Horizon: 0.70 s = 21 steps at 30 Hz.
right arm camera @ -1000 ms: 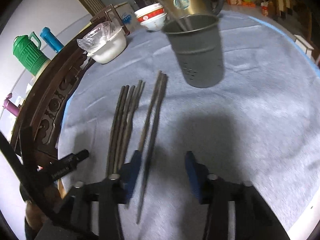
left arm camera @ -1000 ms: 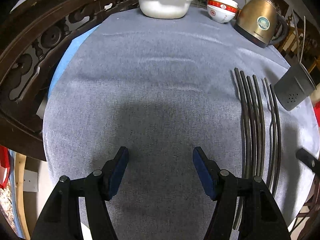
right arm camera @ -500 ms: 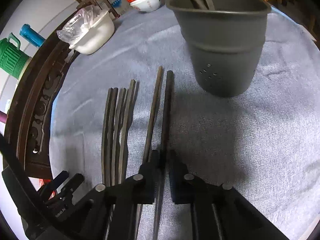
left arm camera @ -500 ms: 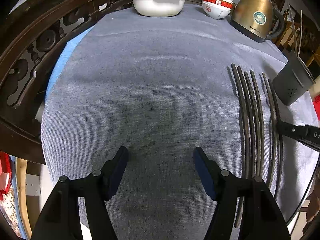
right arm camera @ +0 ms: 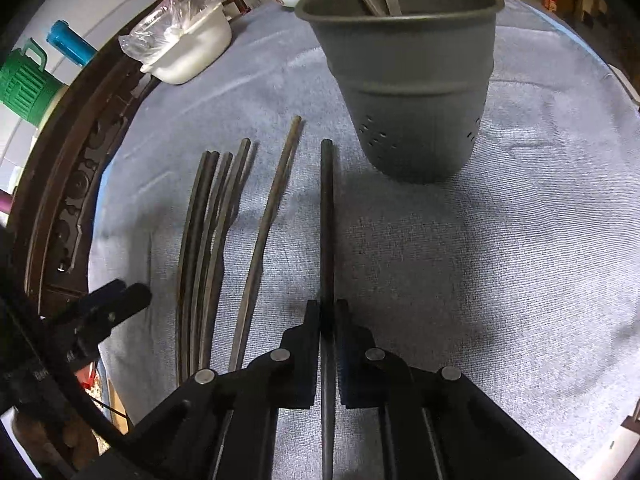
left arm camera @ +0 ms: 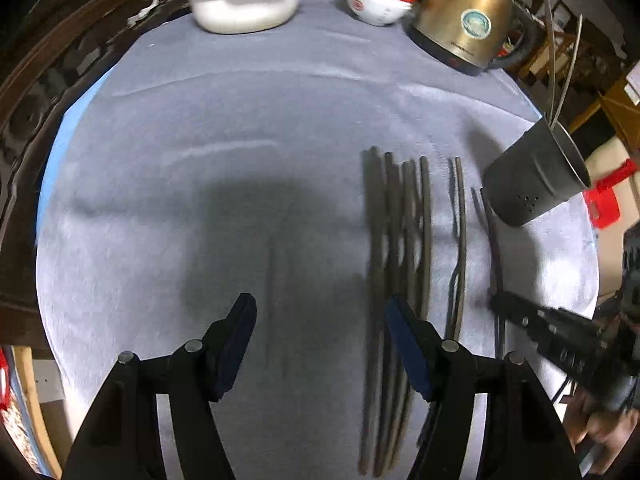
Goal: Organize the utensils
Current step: 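Close the left tool on another chopstick while the right tool grasps one too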
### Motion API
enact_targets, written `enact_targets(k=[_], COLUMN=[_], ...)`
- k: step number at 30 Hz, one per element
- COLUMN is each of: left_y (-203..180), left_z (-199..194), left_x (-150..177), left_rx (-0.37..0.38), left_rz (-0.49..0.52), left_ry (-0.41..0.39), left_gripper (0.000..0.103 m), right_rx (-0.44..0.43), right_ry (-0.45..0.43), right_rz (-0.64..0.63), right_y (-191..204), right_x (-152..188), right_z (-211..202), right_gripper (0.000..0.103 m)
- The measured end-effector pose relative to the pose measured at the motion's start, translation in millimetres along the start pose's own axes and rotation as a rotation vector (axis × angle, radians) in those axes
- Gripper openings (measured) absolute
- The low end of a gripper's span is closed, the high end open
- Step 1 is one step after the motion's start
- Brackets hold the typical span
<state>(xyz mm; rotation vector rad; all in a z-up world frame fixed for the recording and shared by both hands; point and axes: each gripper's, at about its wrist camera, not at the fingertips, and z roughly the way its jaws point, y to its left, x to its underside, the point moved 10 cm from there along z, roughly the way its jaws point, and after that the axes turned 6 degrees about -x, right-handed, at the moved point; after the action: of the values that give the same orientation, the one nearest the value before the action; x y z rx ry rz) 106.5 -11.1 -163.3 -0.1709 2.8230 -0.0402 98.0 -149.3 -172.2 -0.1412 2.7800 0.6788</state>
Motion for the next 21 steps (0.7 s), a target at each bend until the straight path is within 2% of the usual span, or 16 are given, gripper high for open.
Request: enact_targets(k=[2, 6, 7, 9, 10, 11, 12, 18, 21], left_y=[-8, -19, -20, -21, -22, -23, -23, -3, 8], left_z=[4, 20, 23, 23, 24, 24, 24, 16, 14], left_x=[-3, 0, 0, 0, -1, -1, 0, 17, 19], left_rx=[-0.005, -0.013, -0.024, -0.074, -0.077, -0.074, -0.063, -0.042, -0.029], left_rz=[0.009, 0.03, 0.038, 0.078, 0.083, 0.084, 0.086, 0.118, 0.074], left_ry=[0.018, 0.095, 0.109, 0.096, 0.101, 0.106, 0.119, 0.176, 0.211], left_gripper=[0.065, 0.044, 0.042, 0.027, 0.022, 0.012, 0.007, 0.006, 0.006], right_rx=[-0.019, -0.055, -0.062, -0.073, -0.078, -0.082, -0.084, -0.082, -0.071], right_ry=[-0.005, -0.01, -0.01, -0.007, -0.005, -0.003, 0.0, 0.049, 0.083], right_rz=[0.002, 0.008, 0.005, 0.0, -0.002, -0.005, -0.01, -0.041, -0.051], right_y=[-1, -7, -7, -9, -10, -10, -9, -8, -6], right_x=[1, 5, 5, 7, 8, 6, 5, 6, 6], right_z=[0, -4, -4, -5, -6, -6, -6, -5, -3], right_gripper=[0.009, 0.009, 0.009, 0.009, 0.009, 0.009, 0.009, 0.009, 0.01])
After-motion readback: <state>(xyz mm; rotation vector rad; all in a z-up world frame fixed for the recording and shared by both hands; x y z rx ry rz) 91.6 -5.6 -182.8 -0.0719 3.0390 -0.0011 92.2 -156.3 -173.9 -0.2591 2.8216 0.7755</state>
